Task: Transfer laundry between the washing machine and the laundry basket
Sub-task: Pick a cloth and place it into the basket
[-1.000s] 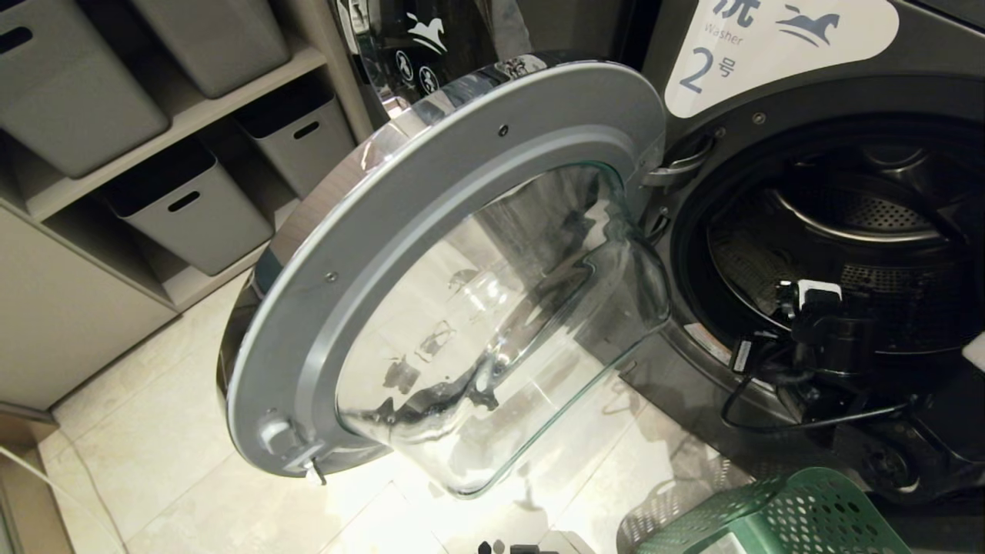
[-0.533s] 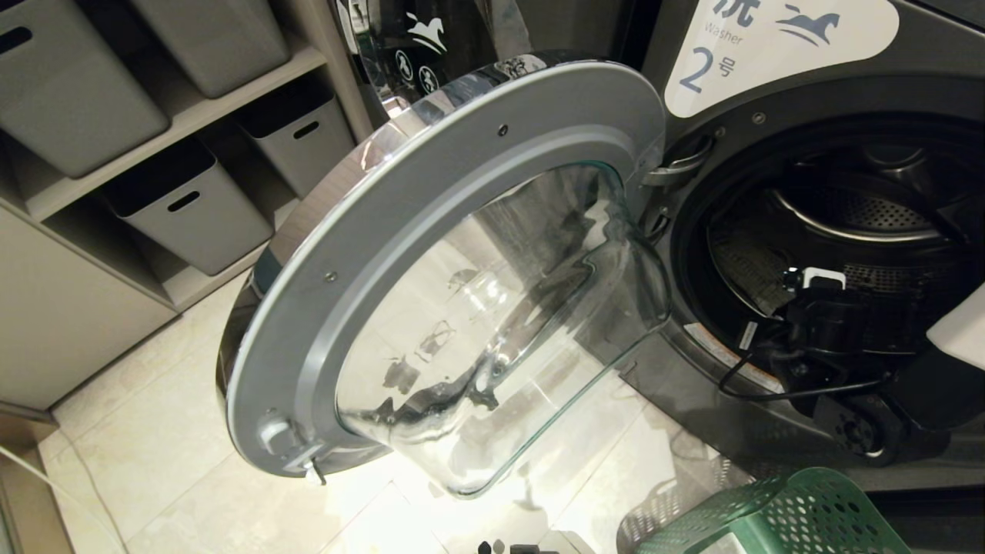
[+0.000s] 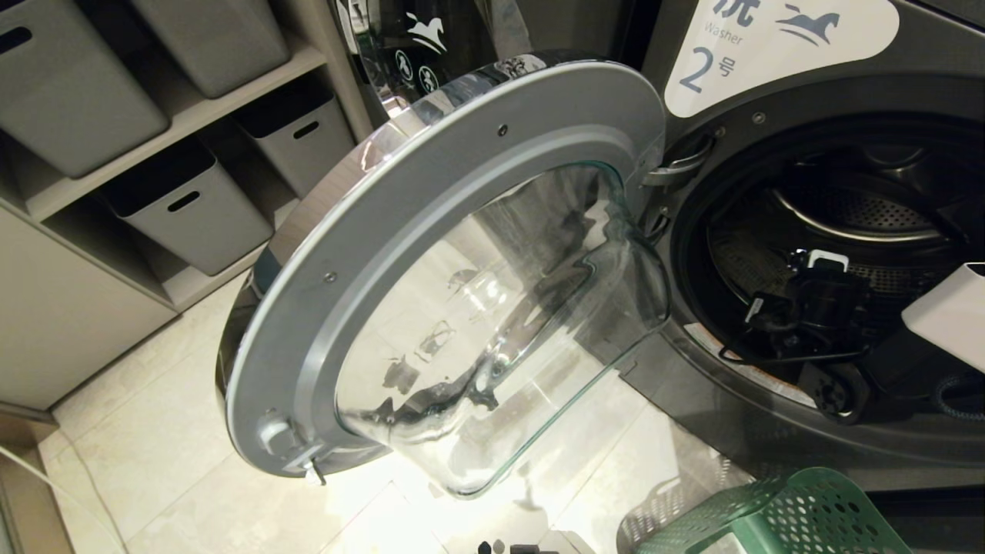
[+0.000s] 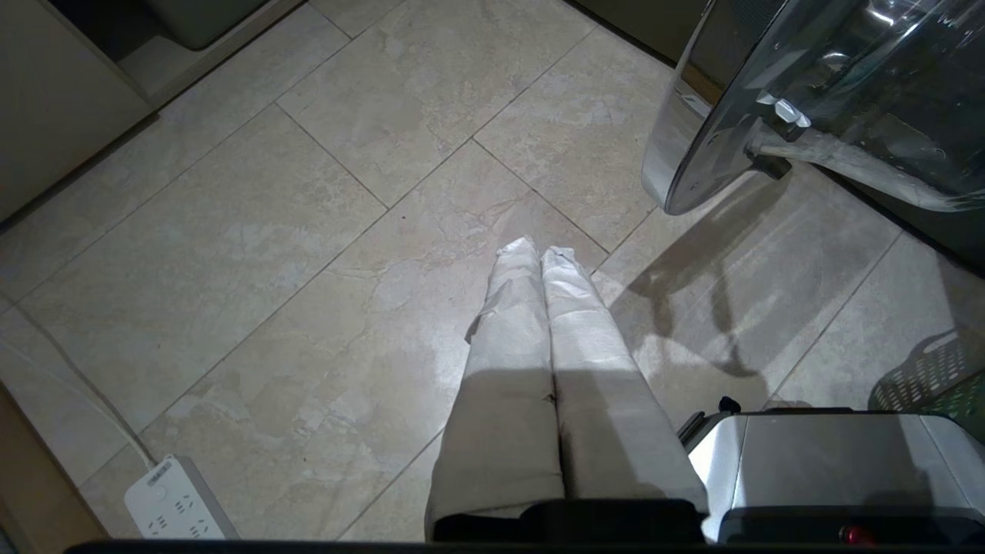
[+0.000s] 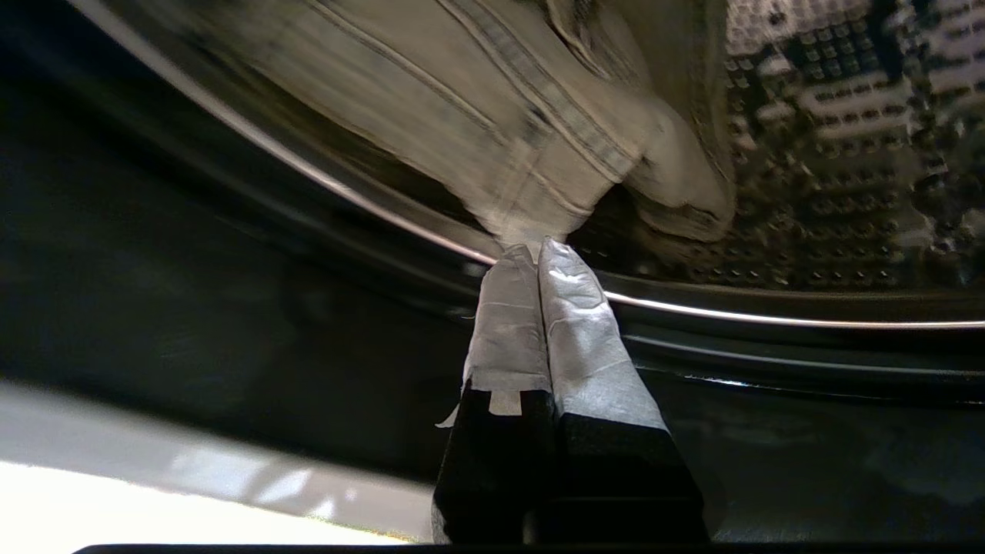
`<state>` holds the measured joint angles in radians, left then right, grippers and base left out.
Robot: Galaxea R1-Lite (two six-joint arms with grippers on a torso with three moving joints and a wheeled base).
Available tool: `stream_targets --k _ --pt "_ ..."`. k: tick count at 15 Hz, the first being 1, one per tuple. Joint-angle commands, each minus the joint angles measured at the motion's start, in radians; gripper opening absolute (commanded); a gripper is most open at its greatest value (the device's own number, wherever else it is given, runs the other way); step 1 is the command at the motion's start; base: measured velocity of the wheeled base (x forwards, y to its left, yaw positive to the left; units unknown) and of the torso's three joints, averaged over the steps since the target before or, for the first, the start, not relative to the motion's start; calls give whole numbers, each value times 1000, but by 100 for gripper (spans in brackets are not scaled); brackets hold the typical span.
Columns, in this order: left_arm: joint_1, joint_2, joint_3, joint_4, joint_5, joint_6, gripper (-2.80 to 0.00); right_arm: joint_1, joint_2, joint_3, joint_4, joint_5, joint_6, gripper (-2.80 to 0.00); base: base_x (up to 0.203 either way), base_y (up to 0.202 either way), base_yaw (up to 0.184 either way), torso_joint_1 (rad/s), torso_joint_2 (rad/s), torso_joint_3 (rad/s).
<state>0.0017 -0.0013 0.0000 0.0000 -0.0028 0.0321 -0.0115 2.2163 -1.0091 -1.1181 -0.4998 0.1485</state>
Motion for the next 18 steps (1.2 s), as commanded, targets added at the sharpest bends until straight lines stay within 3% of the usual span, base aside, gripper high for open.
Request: stream_targets --k 1,6,11,18 --pt "0 1 0 0 0 0 -280 -26 39 -48 30 -2 -1 -280 0 0 0 0 0 0" --pt "0 1 2 0 0 0 -280 -62 28 -134 145 3 3 -280 0 0 0 0 0 0" --pt "0 1 2 0 0 0 -280 -77 59 -169 179 8 29 -280 0 0 0 0 0 0" --pt "0 1 2 0 0 0 -280 -107 203 -371 250 129 107 -280 0 0 0 0 0 0"
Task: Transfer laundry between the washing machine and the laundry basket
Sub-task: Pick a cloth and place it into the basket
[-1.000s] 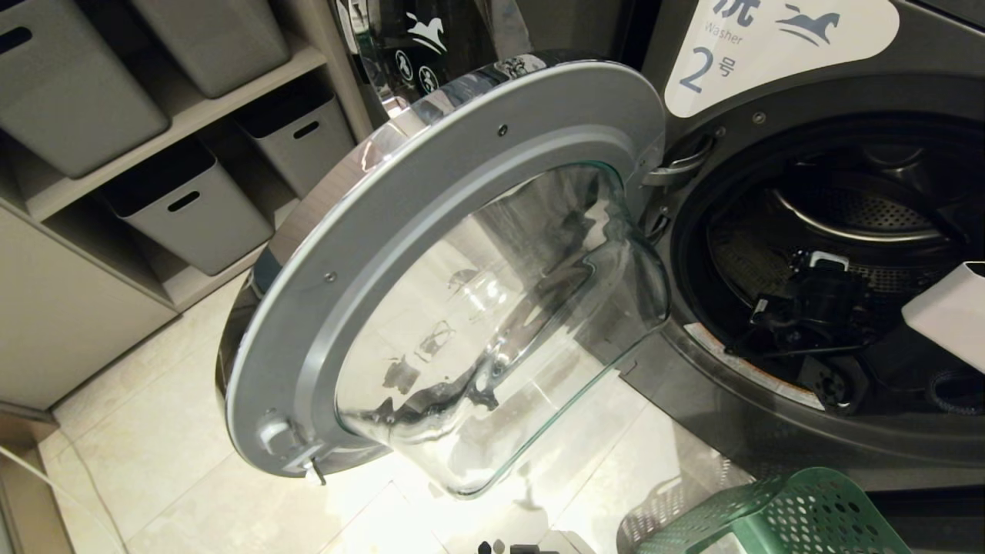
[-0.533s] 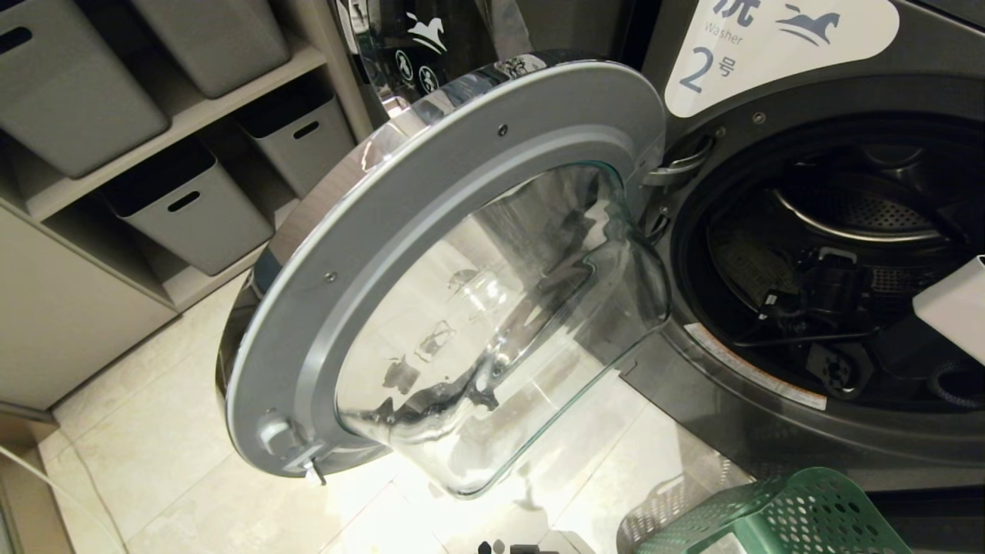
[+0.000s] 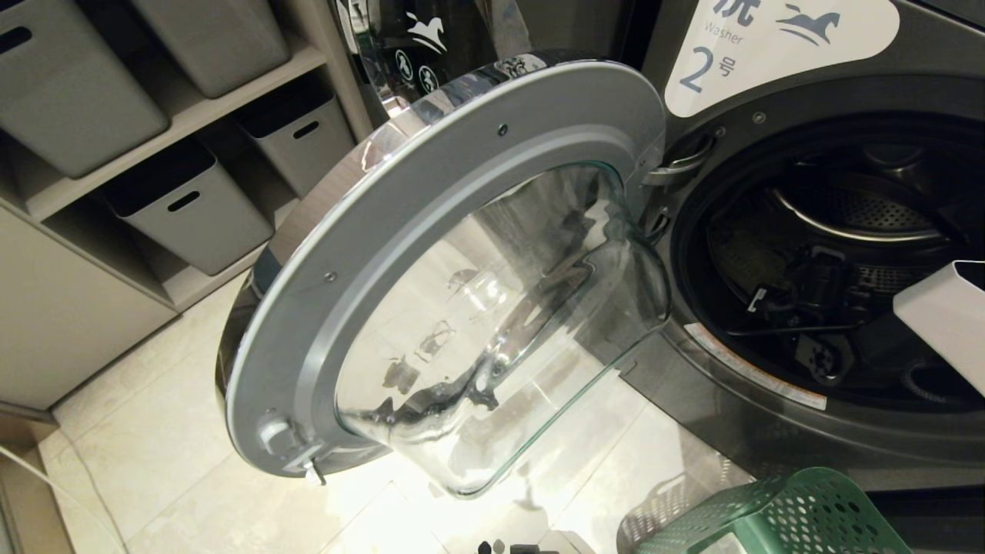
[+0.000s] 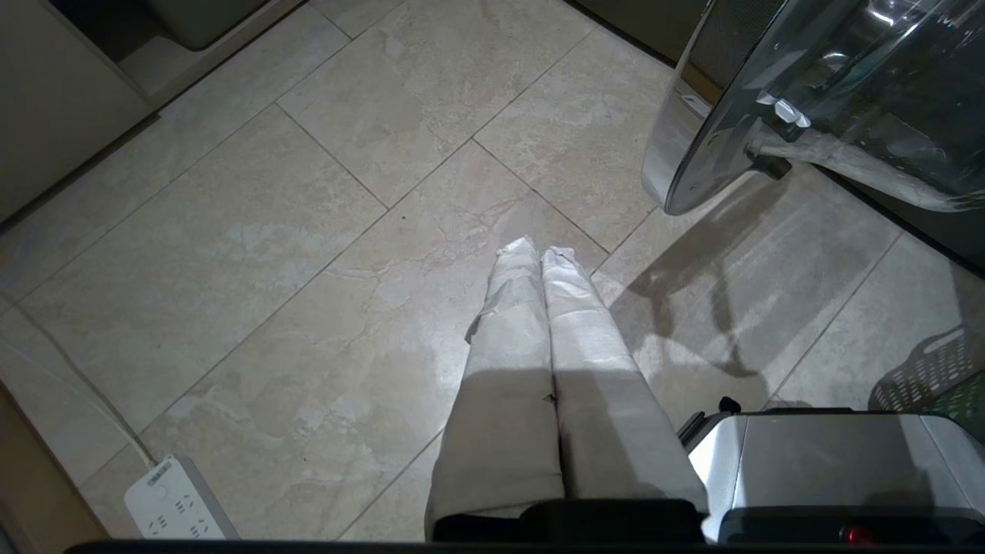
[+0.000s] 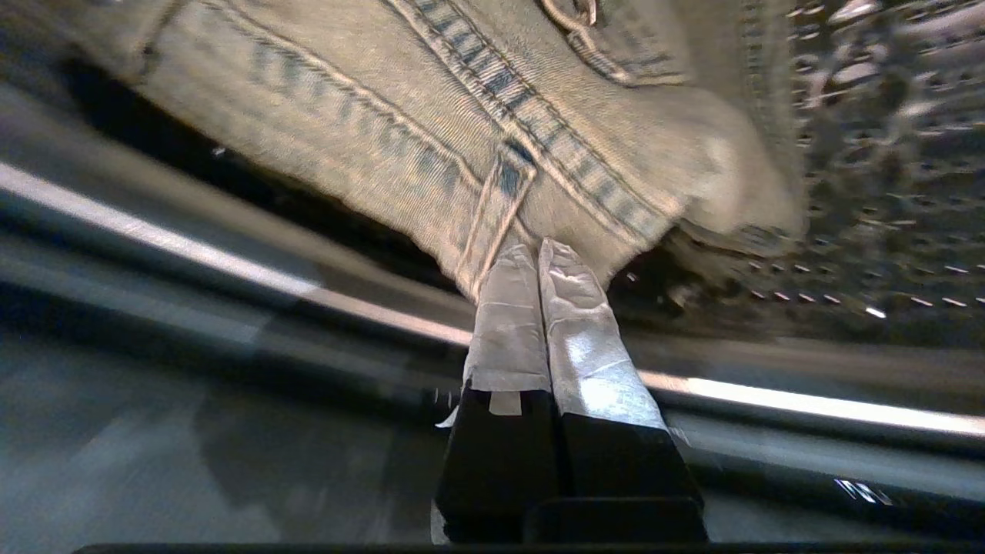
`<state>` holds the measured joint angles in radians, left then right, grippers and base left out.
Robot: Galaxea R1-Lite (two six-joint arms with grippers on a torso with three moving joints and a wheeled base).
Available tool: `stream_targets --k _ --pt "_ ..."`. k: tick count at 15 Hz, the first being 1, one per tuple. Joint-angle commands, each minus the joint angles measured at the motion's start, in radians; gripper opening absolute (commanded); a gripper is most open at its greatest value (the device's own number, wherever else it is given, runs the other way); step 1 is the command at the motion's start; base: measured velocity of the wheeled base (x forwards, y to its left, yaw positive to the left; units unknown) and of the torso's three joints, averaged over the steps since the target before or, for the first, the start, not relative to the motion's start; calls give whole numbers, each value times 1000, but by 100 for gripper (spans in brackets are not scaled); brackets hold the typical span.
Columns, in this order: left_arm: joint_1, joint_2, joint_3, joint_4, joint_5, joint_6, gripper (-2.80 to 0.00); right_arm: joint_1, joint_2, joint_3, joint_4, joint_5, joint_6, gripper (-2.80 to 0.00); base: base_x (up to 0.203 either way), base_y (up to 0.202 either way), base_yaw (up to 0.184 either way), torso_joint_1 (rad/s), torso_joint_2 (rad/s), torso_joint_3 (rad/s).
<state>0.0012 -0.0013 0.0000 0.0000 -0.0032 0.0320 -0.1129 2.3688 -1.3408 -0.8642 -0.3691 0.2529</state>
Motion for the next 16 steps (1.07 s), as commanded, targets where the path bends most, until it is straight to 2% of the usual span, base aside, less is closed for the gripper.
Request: stream_targets --k 1,3,10,16 --pt "0 1 2 0 0 0 -280 -14 78 -70 4 16 7 -280 0 0 0 0 0 0" --pt "0 1 2 0 0 0 -280 -24 109 -106 24 39 26 -280 0 0 0 0 0 0" --pt "0 1 2 0 0 0 -280 -25 167 -263 63 42 87 -280 0 0 0 0 0 0" --pt "0 1 2 0 0 0 -280 -25 193 -352 109 39 98 -280 0 0 0 0 0 0"
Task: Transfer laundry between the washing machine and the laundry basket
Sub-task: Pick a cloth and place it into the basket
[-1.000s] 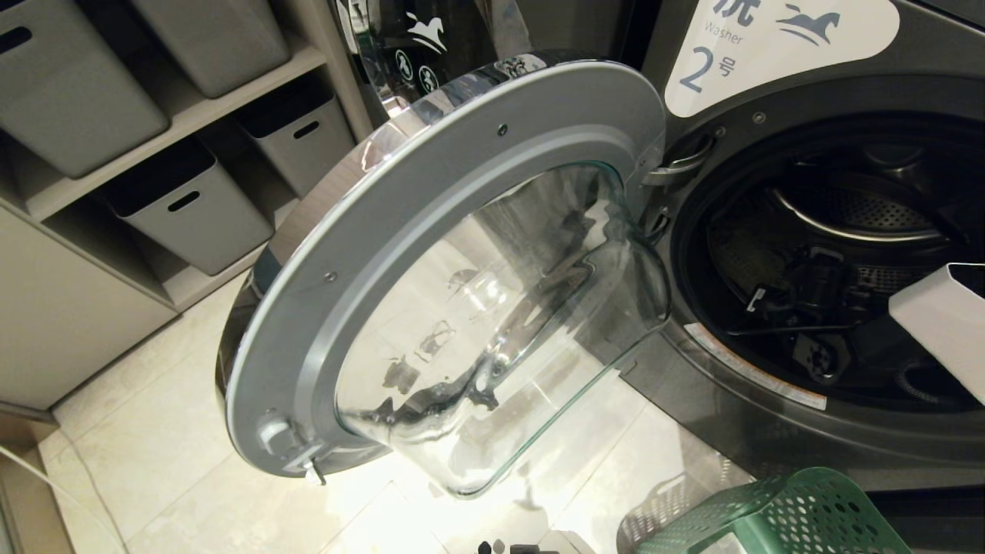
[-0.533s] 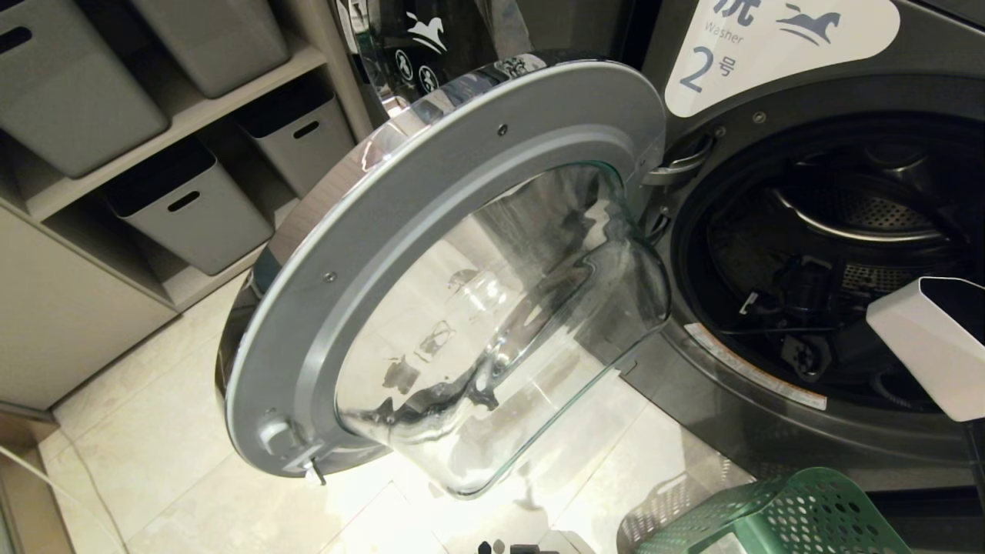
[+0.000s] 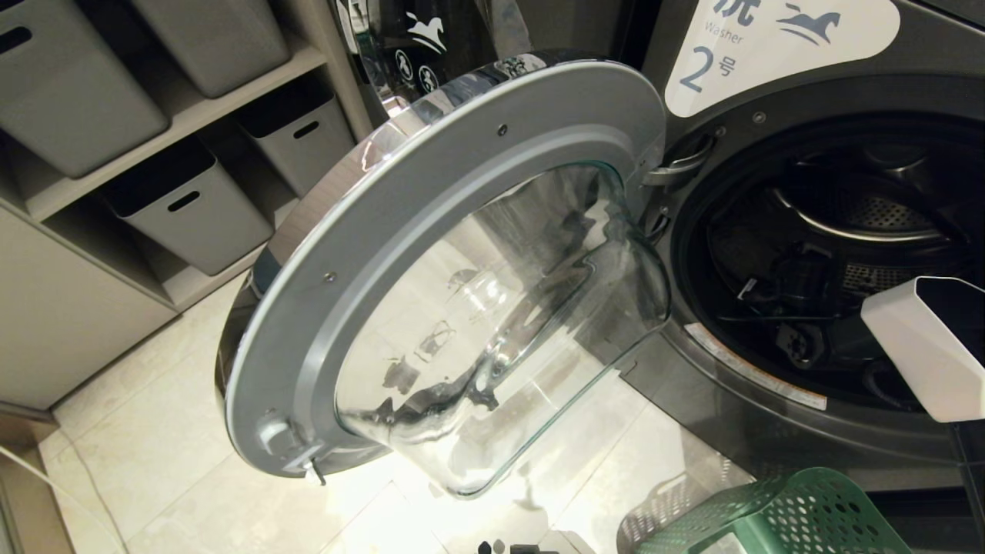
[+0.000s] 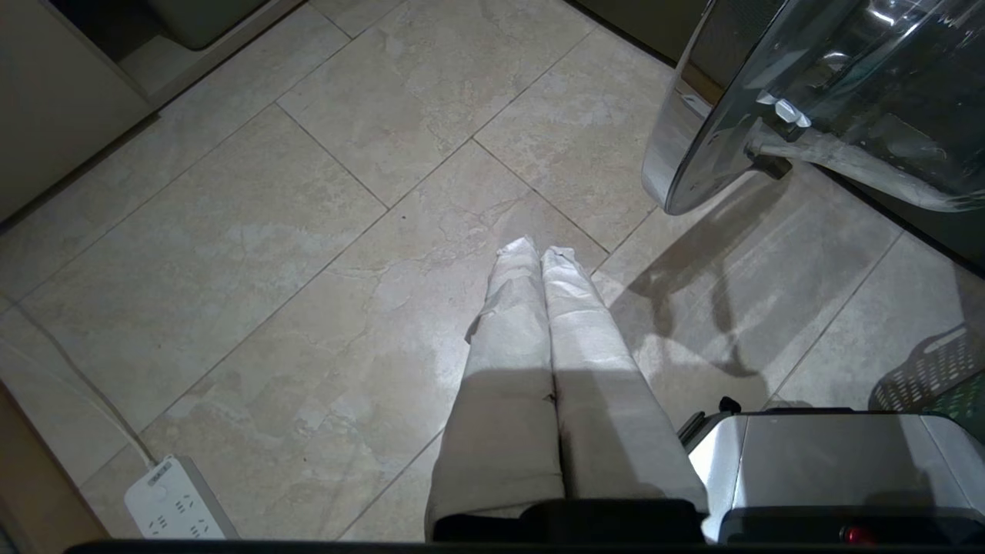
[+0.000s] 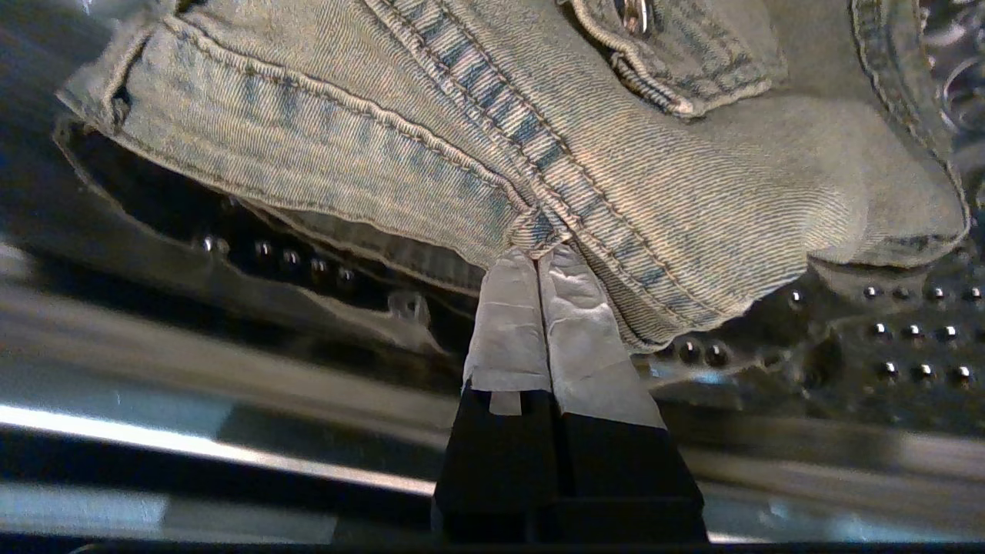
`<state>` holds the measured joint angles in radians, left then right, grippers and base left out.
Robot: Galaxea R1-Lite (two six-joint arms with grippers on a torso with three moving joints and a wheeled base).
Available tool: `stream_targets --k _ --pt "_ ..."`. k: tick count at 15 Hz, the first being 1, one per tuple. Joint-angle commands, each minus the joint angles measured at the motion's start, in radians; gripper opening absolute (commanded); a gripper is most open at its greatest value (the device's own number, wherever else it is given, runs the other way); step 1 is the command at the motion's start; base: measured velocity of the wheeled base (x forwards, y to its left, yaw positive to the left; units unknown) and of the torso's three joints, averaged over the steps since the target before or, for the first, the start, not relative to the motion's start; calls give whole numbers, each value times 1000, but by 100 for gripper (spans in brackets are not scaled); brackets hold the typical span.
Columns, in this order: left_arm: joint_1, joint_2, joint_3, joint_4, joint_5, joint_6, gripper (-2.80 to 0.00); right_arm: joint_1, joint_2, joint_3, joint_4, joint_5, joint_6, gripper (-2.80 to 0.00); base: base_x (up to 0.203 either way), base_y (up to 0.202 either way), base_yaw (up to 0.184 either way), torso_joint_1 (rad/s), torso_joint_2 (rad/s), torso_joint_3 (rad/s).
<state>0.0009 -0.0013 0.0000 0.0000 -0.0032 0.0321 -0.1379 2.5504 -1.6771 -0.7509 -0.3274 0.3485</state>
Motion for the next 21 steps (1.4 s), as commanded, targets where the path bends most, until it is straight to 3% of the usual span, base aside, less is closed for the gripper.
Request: stream_targets --k 1,20,21 --pt "1 1 2 0 0 0 -280 0 13 -16 -4 -2 4 -280 0 0 0 0 0 0" --pt "1 1 2 0 0 0 -280 -7 -101 -4 67 -14 7 -280 0 0 0 0 0 0" --pt "-1 1 2 0 0 0 -280 -9 -107 -7 122 -11 8 0 0 0 0 0 0 0"
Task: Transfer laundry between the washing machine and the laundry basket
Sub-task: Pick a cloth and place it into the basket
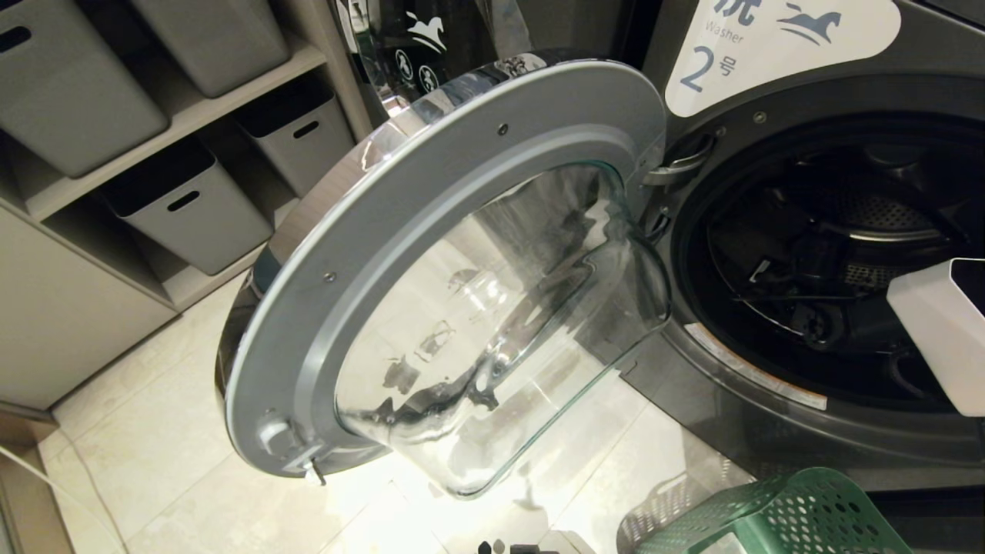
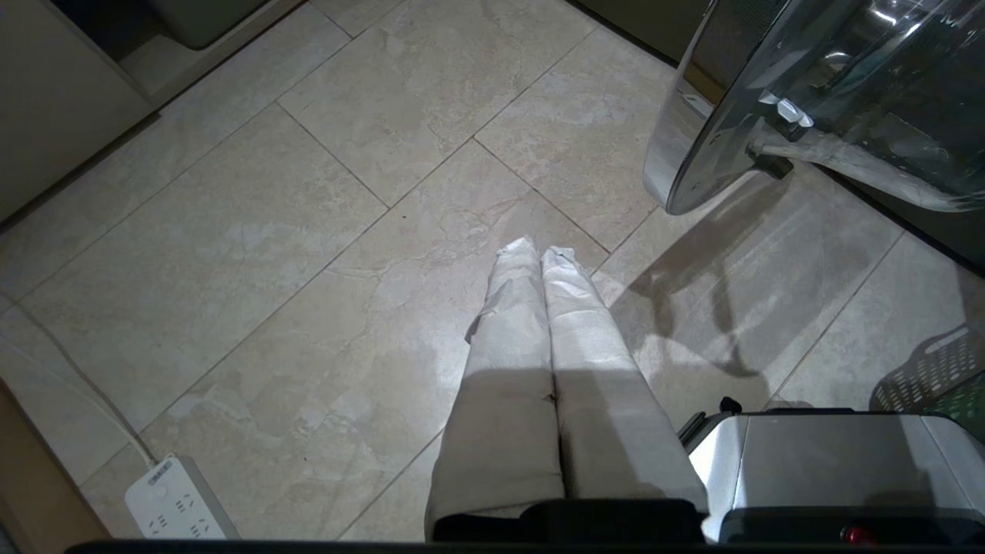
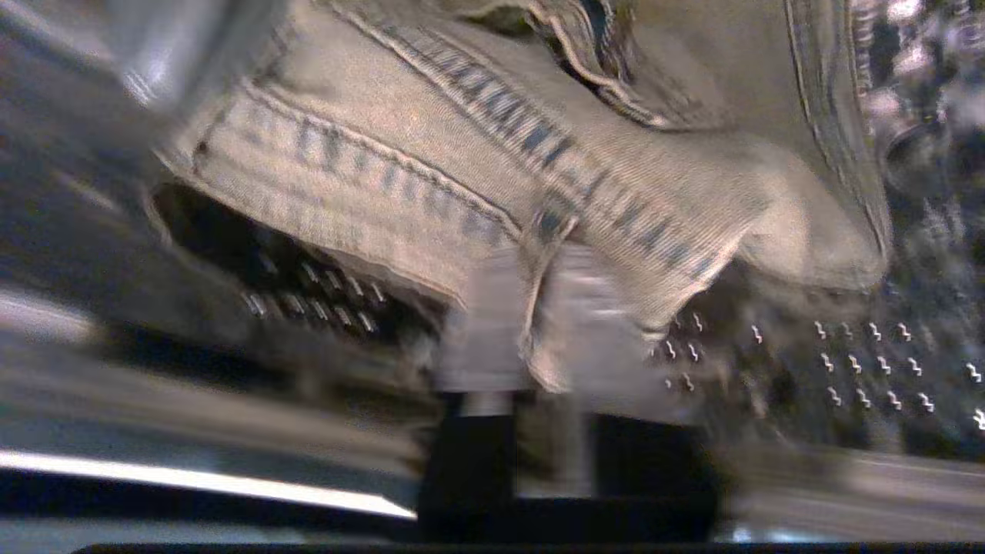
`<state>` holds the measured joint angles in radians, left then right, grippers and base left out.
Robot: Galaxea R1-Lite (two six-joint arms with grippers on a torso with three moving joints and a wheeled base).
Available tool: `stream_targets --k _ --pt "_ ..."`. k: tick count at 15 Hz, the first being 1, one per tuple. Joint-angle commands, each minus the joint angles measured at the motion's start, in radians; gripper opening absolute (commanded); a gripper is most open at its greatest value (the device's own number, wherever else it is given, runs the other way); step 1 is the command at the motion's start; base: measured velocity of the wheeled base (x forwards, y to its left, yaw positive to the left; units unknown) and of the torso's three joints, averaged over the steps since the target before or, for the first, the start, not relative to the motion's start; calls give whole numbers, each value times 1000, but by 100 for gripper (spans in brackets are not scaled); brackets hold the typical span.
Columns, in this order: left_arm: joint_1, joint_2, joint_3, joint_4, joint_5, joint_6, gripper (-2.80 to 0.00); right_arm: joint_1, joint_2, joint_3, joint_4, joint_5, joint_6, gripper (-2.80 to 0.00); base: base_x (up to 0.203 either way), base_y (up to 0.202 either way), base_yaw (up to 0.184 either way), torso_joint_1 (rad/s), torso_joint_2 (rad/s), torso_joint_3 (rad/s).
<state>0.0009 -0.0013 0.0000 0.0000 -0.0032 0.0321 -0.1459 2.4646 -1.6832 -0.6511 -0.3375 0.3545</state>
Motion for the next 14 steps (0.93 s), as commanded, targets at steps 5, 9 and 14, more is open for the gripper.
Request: stream_targets --k 5,9,14 --pt "1 1 2 0 0 0 -280 -18 -97 12 142 -4 10 0 0 0 0 0 0 0" --pt "1 1 2 0 0 0 -280 -33 -172 5 429 -5 95 0 0 0 0 0 0 0" --pt "1 1 2 0 0 0 -280 -34 -149 2 529 2 215 0 0 0 0 0 0 0"
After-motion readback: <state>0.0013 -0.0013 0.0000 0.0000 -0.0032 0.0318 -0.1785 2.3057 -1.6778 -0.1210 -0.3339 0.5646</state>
